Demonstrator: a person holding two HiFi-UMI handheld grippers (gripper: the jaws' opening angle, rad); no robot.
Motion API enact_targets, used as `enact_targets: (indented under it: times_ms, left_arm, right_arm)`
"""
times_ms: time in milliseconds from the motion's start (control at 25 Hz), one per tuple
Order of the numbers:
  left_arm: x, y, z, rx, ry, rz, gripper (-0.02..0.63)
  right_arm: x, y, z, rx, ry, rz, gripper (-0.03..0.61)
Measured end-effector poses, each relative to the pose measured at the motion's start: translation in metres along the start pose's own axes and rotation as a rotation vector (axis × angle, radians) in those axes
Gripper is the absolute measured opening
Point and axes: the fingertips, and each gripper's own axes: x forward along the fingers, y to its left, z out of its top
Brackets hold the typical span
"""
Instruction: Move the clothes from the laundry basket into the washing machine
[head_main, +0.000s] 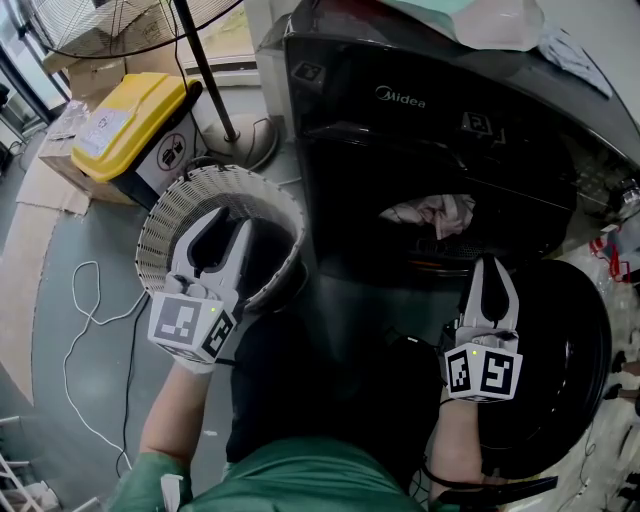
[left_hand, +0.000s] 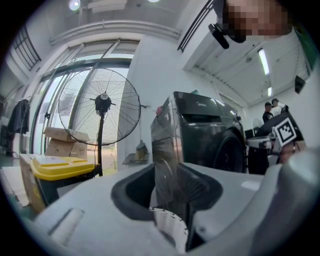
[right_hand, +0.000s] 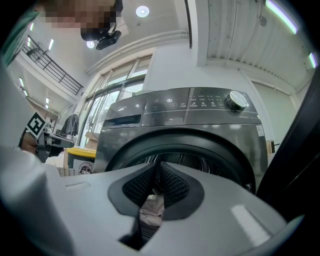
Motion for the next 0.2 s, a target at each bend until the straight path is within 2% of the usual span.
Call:
enact_targets:
  times_ms: [200]
  left_arm:
    - [-0.0013, 0.0009, -0.0018, 0.000, 0.003, -0.003, 0.137]
  right_arm:
    - [-0.0007, 0.0010, -0.0010, 0.002, 0.001, -0.001, 0.029]
